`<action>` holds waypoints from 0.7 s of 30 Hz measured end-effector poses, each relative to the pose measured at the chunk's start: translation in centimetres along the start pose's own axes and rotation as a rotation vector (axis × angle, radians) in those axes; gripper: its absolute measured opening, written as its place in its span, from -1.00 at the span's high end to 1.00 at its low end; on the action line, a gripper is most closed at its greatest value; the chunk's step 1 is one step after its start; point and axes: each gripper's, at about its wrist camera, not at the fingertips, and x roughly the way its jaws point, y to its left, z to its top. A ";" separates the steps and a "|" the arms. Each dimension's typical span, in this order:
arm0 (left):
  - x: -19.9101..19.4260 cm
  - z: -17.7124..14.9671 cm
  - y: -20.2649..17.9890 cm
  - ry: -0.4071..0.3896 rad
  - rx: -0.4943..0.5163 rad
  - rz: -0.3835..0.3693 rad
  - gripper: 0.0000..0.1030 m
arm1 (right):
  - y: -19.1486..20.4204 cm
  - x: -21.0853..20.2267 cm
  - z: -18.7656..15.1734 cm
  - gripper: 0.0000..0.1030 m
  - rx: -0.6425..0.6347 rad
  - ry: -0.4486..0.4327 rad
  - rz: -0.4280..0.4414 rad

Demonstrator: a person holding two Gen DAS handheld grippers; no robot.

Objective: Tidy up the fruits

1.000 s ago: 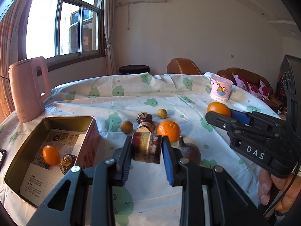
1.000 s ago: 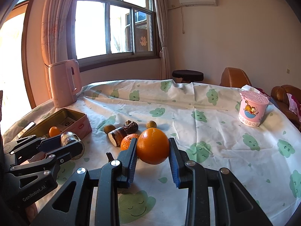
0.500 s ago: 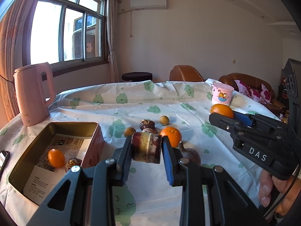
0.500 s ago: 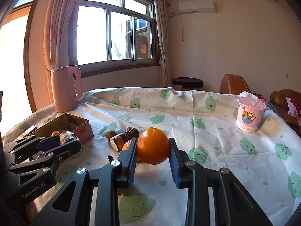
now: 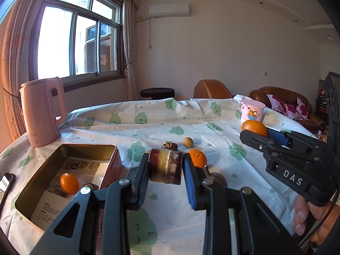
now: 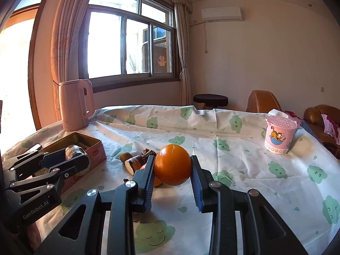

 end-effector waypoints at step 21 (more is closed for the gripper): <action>-1.3 0.5 4.6 -0.018 -0.064 0.077 0.38 | 4.2 -0.5 1.8 0.35 -0.091 -0.032 0.060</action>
